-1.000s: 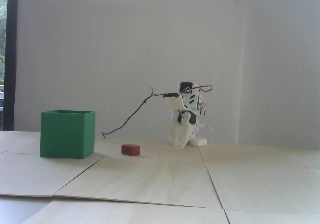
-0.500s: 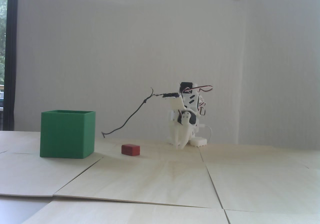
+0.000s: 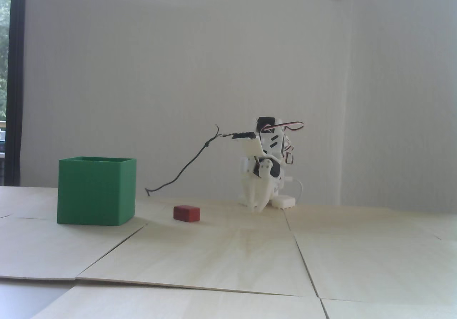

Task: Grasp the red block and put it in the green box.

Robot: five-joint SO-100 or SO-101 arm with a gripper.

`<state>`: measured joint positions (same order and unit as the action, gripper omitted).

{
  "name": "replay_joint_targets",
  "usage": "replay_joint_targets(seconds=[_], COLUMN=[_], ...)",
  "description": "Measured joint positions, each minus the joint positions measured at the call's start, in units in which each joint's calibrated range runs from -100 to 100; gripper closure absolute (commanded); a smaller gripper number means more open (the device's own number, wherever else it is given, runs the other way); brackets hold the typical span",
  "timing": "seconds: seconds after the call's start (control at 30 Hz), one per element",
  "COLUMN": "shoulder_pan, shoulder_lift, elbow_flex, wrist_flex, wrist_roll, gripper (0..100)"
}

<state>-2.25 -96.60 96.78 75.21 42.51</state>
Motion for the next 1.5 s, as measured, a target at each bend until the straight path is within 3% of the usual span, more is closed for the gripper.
replay_joint_targets(seconds=[0.43,0.67,0.9,1.1,1.3,1.5], shoulder_pan=[0.0,-0.7,-0.7,-0.5,2.4,8.0], shoulder_lift=[0.3,17.0,50.6,72.8,84.8,86.8], elbow_flex=[0.0,-3.8,-25.2,-47.4,-63.0,-67.2], wrist_flex=[0.0,-5.5,-14.1,-14.5,-14.5,-14.5], wrist_roll=[0.0,4.9,5.8,5.8,5.8,5.8], gripper=[95,94,94,85,84,84])
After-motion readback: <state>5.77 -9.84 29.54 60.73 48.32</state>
